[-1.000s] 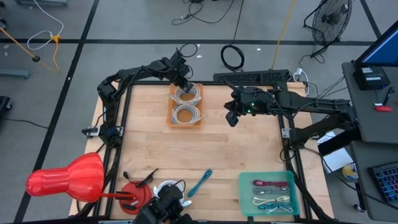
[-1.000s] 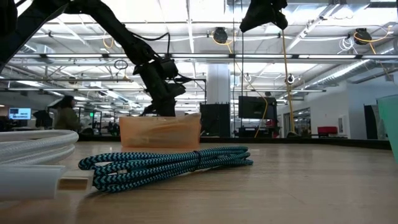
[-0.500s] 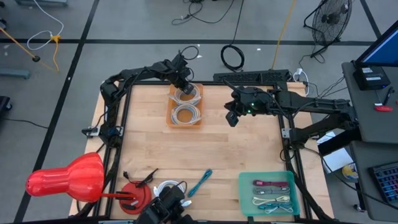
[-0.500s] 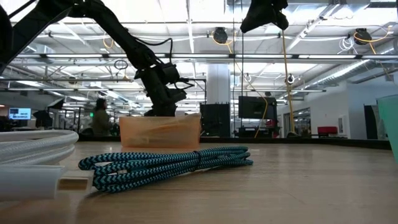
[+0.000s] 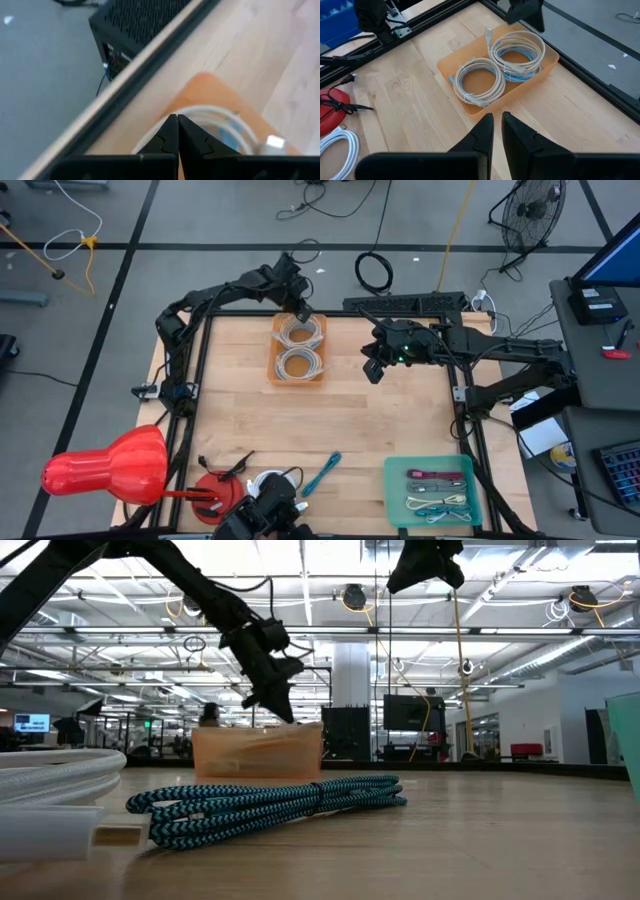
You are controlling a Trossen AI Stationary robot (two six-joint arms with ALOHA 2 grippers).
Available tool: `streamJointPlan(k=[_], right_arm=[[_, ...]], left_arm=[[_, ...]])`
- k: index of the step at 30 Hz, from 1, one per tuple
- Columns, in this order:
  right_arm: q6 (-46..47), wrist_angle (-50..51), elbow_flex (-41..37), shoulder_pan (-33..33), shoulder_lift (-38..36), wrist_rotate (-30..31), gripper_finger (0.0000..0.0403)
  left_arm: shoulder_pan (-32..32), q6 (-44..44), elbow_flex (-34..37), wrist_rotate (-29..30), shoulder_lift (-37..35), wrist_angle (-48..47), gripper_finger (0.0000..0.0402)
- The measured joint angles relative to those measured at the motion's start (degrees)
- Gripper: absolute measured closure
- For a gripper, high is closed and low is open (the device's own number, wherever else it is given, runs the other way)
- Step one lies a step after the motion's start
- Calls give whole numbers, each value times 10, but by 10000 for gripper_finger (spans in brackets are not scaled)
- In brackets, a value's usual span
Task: Pick & Place USB Port
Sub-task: Put the brown usb cable into the orange bin
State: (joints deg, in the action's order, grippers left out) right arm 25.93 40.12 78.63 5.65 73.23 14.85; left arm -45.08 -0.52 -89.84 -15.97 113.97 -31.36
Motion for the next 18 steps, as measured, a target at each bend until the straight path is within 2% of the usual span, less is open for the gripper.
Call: streamJointPlan(k=[4, 18], right_arm=[[0, 0, 0, 0, 0, 0, 374], [0, 0, 0, 0, 0, 0, 374]], left_arm=[[-2, 11, -29, 15, -2, -10, 402], [-17, 4, -31, 12, 20, -30, 402]])
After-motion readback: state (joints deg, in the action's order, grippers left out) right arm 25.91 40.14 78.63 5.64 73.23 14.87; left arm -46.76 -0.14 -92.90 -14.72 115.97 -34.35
